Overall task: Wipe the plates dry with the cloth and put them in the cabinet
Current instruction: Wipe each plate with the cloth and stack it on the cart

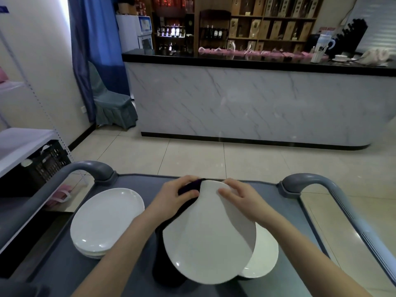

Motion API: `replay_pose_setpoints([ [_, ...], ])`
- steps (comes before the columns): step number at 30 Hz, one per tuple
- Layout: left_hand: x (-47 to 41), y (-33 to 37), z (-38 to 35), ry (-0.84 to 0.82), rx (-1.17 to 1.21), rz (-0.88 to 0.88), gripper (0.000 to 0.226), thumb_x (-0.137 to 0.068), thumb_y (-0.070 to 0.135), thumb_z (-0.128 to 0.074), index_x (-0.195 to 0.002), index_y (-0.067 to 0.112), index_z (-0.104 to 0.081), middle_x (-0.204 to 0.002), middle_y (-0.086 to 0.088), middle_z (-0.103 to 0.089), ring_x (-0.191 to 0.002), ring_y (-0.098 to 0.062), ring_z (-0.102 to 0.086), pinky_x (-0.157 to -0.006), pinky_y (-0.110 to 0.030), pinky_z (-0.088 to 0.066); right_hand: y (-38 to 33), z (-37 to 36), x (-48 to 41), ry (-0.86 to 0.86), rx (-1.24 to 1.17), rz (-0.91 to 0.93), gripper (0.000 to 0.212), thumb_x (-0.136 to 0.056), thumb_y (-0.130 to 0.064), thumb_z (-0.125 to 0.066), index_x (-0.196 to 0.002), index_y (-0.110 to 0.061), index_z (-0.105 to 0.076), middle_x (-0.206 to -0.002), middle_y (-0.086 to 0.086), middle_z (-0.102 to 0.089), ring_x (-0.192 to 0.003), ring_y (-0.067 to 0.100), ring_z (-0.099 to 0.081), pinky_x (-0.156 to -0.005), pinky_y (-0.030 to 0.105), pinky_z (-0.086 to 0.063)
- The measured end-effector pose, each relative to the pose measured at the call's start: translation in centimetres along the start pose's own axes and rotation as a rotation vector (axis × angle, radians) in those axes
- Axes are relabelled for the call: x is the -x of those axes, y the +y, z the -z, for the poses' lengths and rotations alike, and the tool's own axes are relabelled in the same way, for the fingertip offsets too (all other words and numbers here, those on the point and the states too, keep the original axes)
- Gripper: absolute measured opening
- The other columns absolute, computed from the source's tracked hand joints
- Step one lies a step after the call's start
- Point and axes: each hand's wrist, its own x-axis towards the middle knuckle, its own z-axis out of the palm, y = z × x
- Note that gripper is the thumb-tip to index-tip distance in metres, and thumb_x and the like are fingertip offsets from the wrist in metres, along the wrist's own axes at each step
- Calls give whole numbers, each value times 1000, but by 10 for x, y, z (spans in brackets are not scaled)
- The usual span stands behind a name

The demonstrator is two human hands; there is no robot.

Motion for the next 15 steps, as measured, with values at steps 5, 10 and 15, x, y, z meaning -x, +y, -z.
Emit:
replay_pose_setpoints([
  [5,14,-11,-15,318,185,124,28,-91,20,-66,-100,47,-66,-97,23,-71,-93,4,-65,-75,-8,-46,9,-13,4,323,-149,3,18,-98,-30,-60,-86,-25,-72,-79,-10,-69,-73,5,-59,-66,17,-44],
  [10,25,-18,-59,663,307,353,19,-95,32,-60,-108,43,-52,-99,25,-64,-91,13,-57,-76,-22,-43,5,-53,9,857,-571,-188,22,-100,-30,-49,-84,-28,-64,-76,-16,-66,-70,3,-59,-64,26,-45],
  [15,9,-17,-34,572,250,244,15,-91,29,-65,-99,39,-57,-93,18,-69,-86,3,-63,-71,-20,-47,13,-35,13,730,-429,-98,18,-102,-26,-52,-88,-24,-62,-78,-10,-66,-71,7,-59,-62,23,-47],
])
